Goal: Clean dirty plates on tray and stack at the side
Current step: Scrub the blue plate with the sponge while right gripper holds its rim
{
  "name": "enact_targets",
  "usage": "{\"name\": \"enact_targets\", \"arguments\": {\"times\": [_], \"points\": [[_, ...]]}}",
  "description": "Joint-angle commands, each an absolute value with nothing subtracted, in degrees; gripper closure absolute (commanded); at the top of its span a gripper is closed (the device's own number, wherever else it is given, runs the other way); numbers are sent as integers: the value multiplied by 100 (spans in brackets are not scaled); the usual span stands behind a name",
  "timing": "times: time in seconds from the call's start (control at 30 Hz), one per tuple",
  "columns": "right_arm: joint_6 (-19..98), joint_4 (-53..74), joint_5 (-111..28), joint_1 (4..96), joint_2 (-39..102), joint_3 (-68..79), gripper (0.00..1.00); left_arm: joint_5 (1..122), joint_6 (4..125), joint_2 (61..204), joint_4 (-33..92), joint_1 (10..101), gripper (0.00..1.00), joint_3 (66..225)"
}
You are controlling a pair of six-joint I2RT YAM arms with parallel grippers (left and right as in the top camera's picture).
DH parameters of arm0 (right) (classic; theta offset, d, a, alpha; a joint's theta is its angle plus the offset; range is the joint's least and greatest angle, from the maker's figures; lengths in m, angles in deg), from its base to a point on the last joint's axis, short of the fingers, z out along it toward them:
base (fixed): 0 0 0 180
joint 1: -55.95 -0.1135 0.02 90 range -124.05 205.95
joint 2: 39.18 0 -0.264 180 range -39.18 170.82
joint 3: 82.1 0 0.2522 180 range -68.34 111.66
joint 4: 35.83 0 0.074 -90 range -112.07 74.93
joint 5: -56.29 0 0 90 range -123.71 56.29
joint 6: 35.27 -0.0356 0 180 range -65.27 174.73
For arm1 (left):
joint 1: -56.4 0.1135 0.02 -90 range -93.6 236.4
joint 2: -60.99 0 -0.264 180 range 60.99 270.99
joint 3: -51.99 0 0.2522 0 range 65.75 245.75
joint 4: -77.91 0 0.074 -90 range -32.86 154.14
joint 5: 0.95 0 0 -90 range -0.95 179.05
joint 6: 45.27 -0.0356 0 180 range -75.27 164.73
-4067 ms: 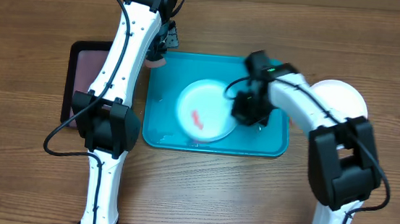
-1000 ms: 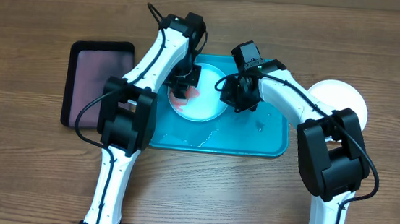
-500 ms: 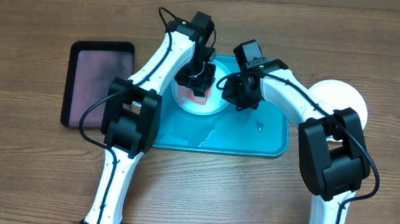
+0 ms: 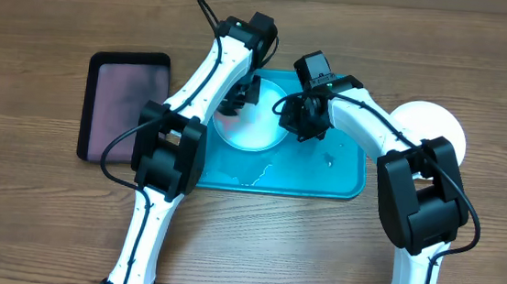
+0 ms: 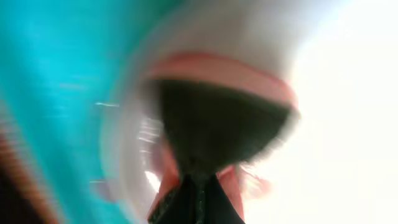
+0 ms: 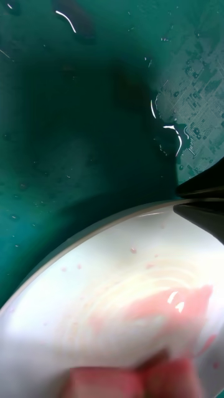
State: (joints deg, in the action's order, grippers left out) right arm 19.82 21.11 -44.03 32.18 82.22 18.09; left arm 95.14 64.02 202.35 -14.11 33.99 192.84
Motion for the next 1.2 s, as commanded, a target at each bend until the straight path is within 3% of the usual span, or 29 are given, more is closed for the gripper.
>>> {"name": "enact_targets", "arguments": {"times": [0.0, 0.1, 0.27, 0.33, 0.43, 0.53, 0.63, 0.73, 1.0, 1.17], "points": [[2028, 2170, -4364, 3196, 8353, 1722, 96, 7182, 4760, 20381, -1573, 3368, 96, 19411], [2030, 2172, -4382, 3196, 8353, 1722, 96, 6808, 4509, 20381, -1639, 3320, 96, 19411], [2030, 2190, -4384, 3196, 8351, 1722, 96, 7296, 4944, 20381, -1147, 3290, 96, 19400], [2030, 2194, -4382, 3196, 8353, 1722, 96, 7825, 5381, 20381, -832, 3290, 96, 19400], [2047, 2194, -4382, 3196, 8353, 1722, 96, 9619, 6450, 20381, -386, 3290, 96, 19400], [2050, 2194, -4382, 3196, 8353, 1722, 96, 10823, 7228, 20381, -520, 3290, 96, 19400], [2047, 2190, -4382, 3196, 8353, 1722, 96, 11282, 7711, 20381, -911, 3290, 96, 19400], [2047, 2183, -4382, 3196, 8353, 1722, 96, 10699, 7455, 20381, -1333, 3279, 96, 19398], [2047, 2185, -4386, 3196, 8351, 1722, 96, 7554, 4937, 20381, -1796, 3200, 96, 19319], [2047, 2190, -4388, 3196, 8353, 1722, 96, 7287, 4598, 20381, -1320, 3091, 96, 19245]]}}
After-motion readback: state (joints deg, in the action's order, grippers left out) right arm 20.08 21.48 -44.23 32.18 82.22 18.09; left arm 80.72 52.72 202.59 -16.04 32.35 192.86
